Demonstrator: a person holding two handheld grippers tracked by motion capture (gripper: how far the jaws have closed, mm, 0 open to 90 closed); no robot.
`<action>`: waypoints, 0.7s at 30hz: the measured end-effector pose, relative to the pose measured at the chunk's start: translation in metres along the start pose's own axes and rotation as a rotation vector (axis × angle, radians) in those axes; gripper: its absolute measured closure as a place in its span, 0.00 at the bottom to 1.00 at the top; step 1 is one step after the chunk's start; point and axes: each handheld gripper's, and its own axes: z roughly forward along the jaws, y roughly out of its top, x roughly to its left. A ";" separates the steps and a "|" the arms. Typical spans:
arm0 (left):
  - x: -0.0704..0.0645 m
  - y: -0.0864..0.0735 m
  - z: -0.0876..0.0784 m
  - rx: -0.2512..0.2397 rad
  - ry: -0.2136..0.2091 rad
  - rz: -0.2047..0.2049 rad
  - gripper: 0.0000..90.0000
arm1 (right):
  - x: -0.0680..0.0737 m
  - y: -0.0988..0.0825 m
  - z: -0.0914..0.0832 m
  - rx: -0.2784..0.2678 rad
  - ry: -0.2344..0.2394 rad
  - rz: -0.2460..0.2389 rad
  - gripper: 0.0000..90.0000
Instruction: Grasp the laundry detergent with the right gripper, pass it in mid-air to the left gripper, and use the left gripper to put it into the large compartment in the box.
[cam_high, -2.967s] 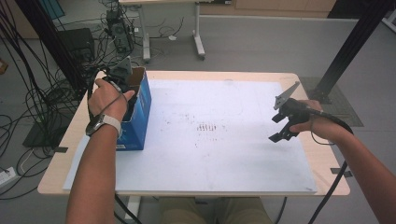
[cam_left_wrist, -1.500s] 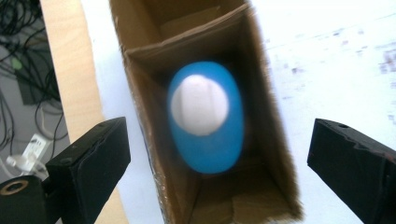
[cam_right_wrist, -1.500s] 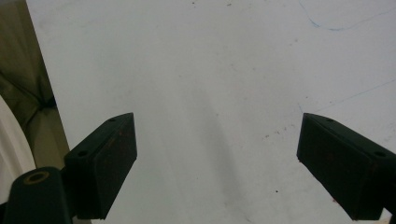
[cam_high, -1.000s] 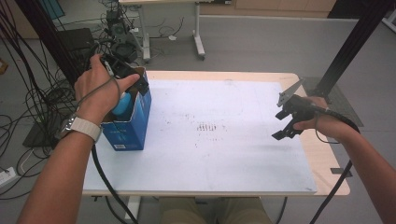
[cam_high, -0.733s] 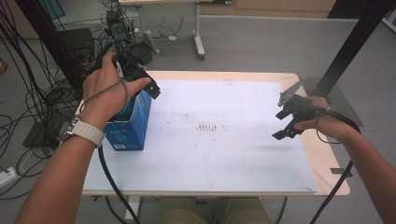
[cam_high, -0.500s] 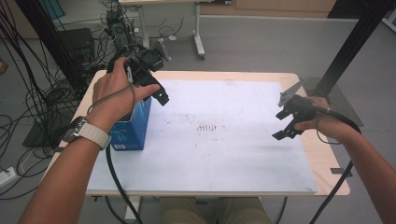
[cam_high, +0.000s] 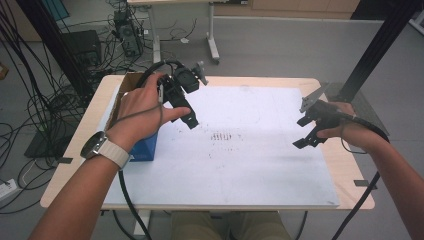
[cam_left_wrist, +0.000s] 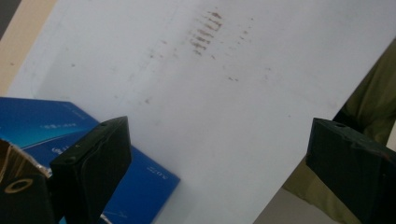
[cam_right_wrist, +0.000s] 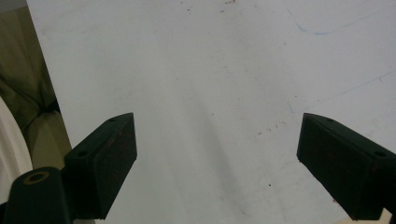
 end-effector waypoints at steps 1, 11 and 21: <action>-0.002 0.001 0.001 0.002 -0.009 0.006 0.08 | 0.000 0.000 0.000 -0.002 0.000 0.000 0.13; -0.018 0.012 0.020 0.025 -0.059 0.081 0.09 | 0.003 0.004 -0.003 -0.009 -0.003 -0.009 0.13; -0.030 0.027 0.039 0.045 -0.066 0.135 0.09 | 0.004 0.005 -0.002 -0.013 -0.003 -0.007 0.13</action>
